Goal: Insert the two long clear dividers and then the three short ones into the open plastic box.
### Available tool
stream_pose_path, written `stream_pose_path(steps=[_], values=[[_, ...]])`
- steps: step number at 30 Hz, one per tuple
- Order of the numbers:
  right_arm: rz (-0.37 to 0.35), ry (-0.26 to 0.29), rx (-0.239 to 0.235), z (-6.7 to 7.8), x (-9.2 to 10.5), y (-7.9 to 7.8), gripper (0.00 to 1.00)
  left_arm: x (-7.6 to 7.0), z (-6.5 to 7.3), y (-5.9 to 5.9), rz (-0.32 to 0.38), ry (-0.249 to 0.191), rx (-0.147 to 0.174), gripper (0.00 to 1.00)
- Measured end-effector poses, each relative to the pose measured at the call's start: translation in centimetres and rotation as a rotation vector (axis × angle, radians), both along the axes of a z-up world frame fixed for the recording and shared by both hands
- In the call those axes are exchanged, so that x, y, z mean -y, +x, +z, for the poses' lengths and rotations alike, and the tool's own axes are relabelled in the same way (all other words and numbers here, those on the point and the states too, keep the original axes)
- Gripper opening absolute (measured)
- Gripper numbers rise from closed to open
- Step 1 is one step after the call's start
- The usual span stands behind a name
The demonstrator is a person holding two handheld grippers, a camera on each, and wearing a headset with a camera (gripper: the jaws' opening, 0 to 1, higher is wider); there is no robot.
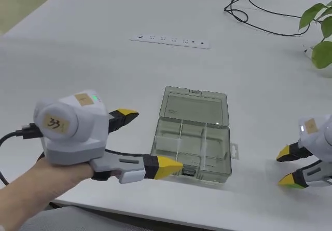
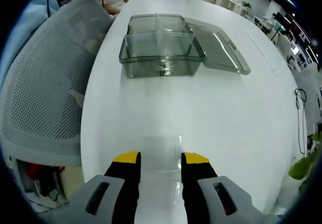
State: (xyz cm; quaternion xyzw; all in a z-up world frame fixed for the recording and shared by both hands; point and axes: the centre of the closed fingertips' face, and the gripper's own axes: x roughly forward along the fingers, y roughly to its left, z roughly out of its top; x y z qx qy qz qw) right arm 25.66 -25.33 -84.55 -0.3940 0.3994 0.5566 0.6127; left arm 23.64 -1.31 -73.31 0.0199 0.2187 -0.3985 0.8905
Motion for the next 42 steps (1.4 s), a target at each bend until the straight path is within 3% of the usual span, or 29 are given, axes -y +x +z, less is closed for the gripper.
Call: stream_pose_path(steps=[8, 22, 30, 42], values=[[0.003, 0.005, 0.009, 0.5, -0.1, 0.0, 0.33, 0.2, 0.0, 0.2, -0.003, -0.002, 0.001, 0.9], [0.017, -0.016, 0.001, -0.5, -0.3, 0.2, 0.33, 0.2, -0.2, 0.0, 0.0, -0.007, -0.006, 0.9], [0.025, -0.019, -0.025, -0.5, -0.5, 0.1, 0.34, 0.1, -0.2, 0.1, 0.002, -0.011, -0.005, 0.9], [0.036, -0.043, -0.023, -0.4, -0.8, -0.1, 0.37, 0.1, -0.3, 0.1, 0.0, -0.014, -0.006, 0.9]])
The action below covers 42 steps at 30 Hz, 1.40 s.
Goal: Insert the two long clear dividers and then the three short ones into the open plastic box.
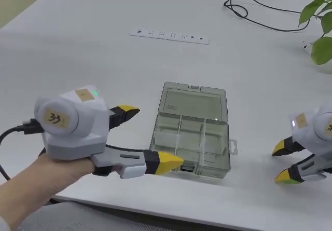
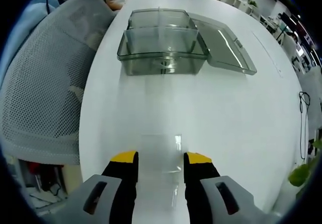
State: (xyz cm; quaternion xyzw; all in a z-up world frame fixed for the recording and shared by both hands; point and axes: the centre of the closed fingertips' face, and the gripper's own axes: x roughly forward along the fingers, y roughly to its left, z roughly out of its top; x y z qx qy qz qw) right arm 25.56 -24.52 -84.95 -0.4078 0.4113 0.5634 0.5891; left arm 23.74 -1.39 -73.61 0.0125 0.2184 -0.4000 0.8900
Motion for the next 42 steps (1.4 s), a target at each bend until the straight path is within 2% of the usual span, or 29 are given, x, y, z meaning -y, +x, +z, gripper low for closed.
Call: stream_pose_path(steps=[8, 22, 39, 42], values=[[-0.016, 0.0, 0.002, -0.3, 0.1, 0.3, 0.33, 0.0, -0.1, -0.1, -0.004, 0.0, -0.003, 0.9], [-0.017, -0.001, 0.002, 0.4, -0.7, -0.4, 0.32, 0.3, -0.1, -0.1, -0.015, 0.004, -0.005, 0.89], [-0.015, 0.022, 0.026, 1.6, -0.7, 0.5, 0.32, 1.2, 0.0, 0.2, -0.044, -0.001, -0.016, 0.88], [-0.018, 0.027, 0.034, 1.8, -0.7, 0.6, 0.32, 1.7, 0.1, 0.3, -0.054, -0.017, -0.021, 0.88]])
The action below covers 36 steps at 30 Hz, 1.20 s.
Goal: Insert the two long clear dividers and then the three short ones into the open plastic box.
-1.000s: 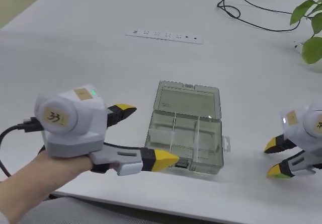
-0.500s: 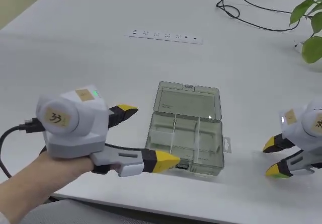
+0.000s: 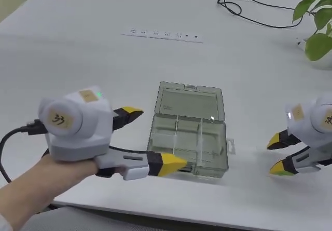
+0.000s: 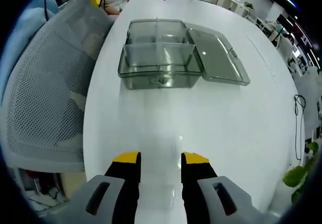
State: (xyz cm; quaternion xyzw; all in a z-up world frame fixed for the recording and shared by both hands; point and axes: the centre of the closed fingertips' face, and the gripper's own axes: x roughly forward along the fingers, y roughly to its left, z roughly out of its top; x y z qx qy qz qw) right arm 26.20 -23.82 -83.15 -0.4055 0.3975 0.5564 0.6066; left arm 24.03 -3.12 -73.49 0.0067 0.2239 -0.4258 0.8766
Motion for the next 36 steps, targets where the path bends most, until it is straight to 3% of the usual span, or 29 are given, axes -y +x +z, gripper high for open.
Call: stream_pose_path(steps=[2, 12, 14, 16, 17, 19, 22, 28, 29, 30, 32, 36], values=[[-0.002, 0.001, 0.005, 0.2, 0.0, 0.1, 0.32, 0.3, -0.1, 0.1, -0.004, -0.003, -0.006, 0.87], [-0.007, 0.026, 0.082, 2.9, -1.3, -0.1, 0.32, 3.1, -0.3, 0.3, -0.077, -0.07, -0.104, 0.81], [-0.004, 0.032, 0.105, 3.6, -1.7, -0.1, 0.32, 3.9, -0.3, 0.3, -0.1, -0.093, -0.149, 0.79], [-0.005, 0.041, 0.122, 4.4, -2.2, -0.1, 0.32, 4.3, -0.2, 0.5, -0.115, -0.097, -0.164, 0.76], [-0.006, 0.042, 0.13, 4.6, -2.3, -0.1, 0.32, 4.7, -0.2, 0.5, -0.126, -0.102, -0.193, 0.76], [-0.002, 0.049, 0.155, 5.3, -2.6, 0.1, 0.32, 5.4, 0.2, 0.9, -0.127, -0.135, -0.222, 0.76], [0.003, 0.06, 0.189, 6.5, -3.3, 0.3, 0.32, 6.1, 0.7, 1.4, -0.122, -0.171, -0.257, 0.71], [0.022, 0.088, 0.253, 8.3, -4.8, 0.9, 0.32, 7.7, 1.1, 2.2, -0.128, -0.192, -0.325, 0.59], [0.024, 0.097, 0.269, 9.0, -5.5, 0.8, 0.32, 8.2, 1.1, 2.3, -0.108, -0.215, -0.375, 0.55], [0.036, 0.105, 0.284, 9.3, -5.9, 0.9, 0.32, 8.6, 1.5, 2.3, -0.116, -0.249, -0.382, 0.52], [0.045, 0.116, 0.296, 9.7, -6.5, 1.2, 0.32, 9.1, 1.3, 2.5, -0.103, -0.269, -0.43, 0.45], [0.086, 0.127, 0.346, 10.6, -7.9, 1.6, 0.32, 9.8, 1.0, 2.9, -0.09, -0.283, -0.45, 0.39]])
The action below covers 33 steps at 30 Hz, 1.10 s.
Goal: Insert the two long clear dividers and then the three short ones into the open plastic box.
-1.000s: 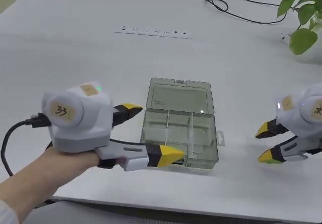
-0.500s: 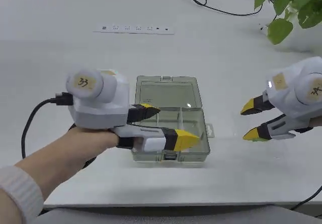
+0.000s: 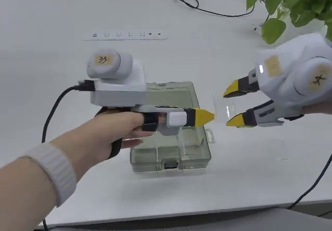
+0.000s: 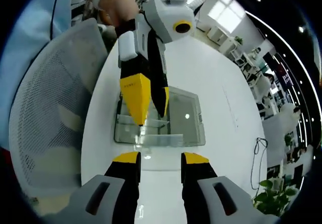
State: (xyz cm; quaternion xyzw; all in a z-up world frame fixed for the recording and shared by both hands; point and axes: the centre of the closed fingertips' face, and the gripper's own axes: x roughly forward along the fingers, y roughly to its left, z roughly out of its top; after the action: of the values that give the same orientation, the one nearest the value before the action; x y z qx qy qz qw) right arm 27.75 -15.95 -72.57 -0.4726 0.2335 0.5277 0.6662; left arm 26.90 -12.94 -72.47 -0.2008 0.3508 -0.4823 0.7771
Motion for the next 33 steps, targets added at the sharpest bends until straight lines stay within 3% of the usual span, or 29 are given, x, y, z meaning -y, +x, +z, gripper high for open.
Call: stream_pose_path(steps=[3, 9, 16, 24, 33], values=[[0.021, -0.01, 0.026, 0.4, -0.8, -0.1, 0.32, 0.3, 0.4, 0.0, 0.019, -0.039, -0.034, 0.31], [0.046, 0.0, 0.05, 0.8, -1.8, 0.1, 0.32, 0.0, 0.3, 0.5, 0.06, -0.067, -0.069, 0.19], [0.069, -0.006, 0.055, 0.9, -2.8, -0.4, 0.32, -0.1, 0.3, 0.4, 0.072, -0.084, -0.089, 0.13], [0.091, -0.019, 0.071, 1.0, -3.2, -0.7, 0.32, 0.1, 0.8, -0.1, 0.069, -0.136, -0.125, 0.0], [0.108, -0.025, 0.089, 1.1, -3.5, -1.0, 0.32, 0.0, 1.0, -0.2, 0.079, -0.166, -0.15, 0.0]])
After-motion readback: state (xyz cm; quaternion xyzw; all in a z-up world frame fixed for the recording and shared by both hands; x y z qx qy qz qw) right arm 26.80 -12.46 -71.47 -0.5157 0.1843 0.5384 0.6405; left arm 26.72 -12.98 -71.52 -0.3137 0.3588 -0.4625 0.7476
